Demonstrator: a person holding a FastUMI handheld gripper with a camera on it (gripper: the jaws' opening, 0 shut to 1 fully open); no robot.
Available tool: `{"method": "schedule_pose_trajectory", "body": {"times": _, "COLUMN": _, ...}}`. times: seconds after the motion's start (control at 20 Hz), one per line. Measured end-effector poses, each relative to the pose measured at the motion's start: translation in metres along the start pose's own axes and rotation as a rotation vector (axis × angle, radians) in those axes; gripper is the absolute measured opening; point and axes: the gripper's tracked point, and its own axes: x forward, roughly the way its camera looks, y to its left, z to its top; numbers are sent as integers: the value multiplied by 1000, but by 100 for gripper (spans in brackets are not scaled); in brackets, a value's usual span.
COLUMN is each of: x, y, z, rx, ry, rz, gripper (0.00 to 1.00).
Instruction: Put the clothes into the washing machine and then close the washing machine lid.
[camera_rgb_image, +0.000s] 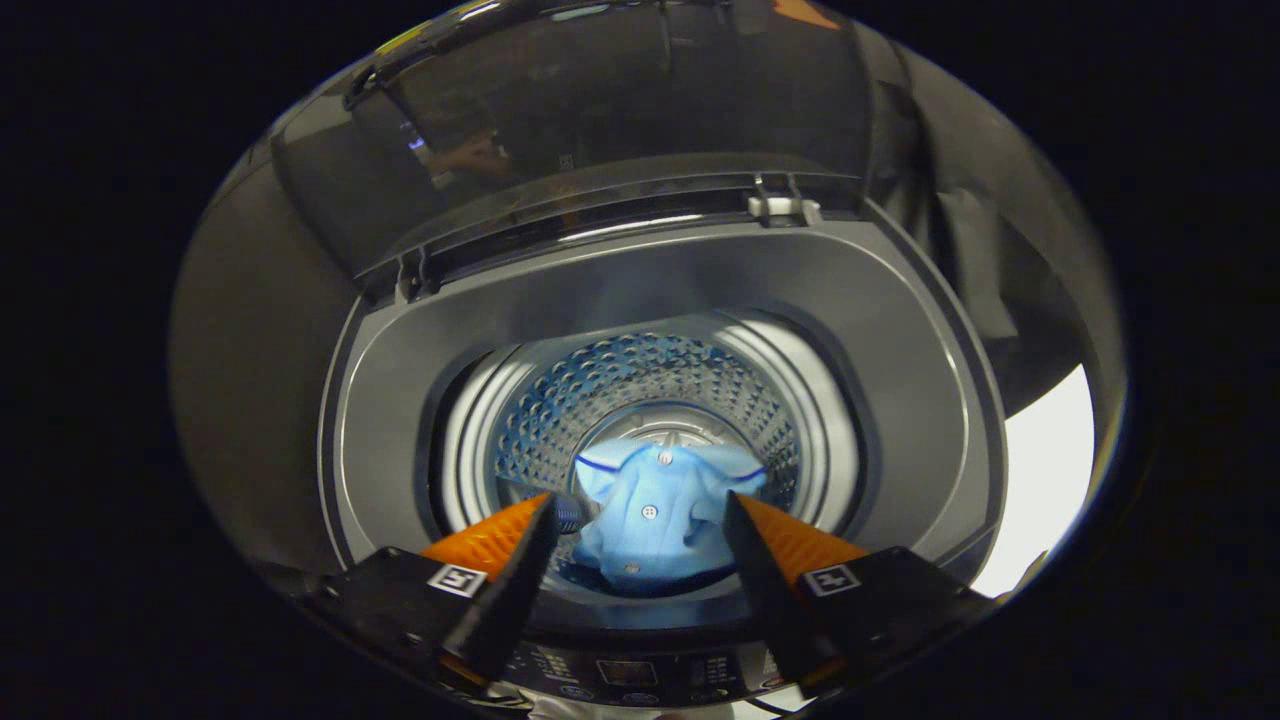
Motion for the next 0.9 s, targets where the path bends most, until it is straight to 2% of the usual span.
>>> {"method": "schedule_pose_trajectory", "body": {"times": 0.05, "x": -4, "y": 1, "z": 1, "rx": -5, "ry": -4, "rz": 4, "gripper": 97}}
{"method": "schedule_pose_trajectory", "body": {"times": 0.1, "x": -6, "y": 2, "z": -3, "rx": -17, "ry": -3, "rz": 5, "gripper": 98}}
{"method": "schedule_pose_trajectory", "body": {"times": 0.45, "x": -47, "y": 11, "z": 8, "rx": -104, "ry": -72, "rz": 26, "gripper": 98}}
{"method": "schedule_pose_trajectory", "body": {"times": 0.65, "x": -81, "y": 20, "z": 35, "rx": -123, "ry": -143, "rz": 64, "gripper": 98}}
{"method": "schedule_pose_trajectory", "body": {"times": 0.9, "x": -137, "y": 28, "z": 81, "rx": -98, "ry": -302, "rz": 105, "gripper": 98}}
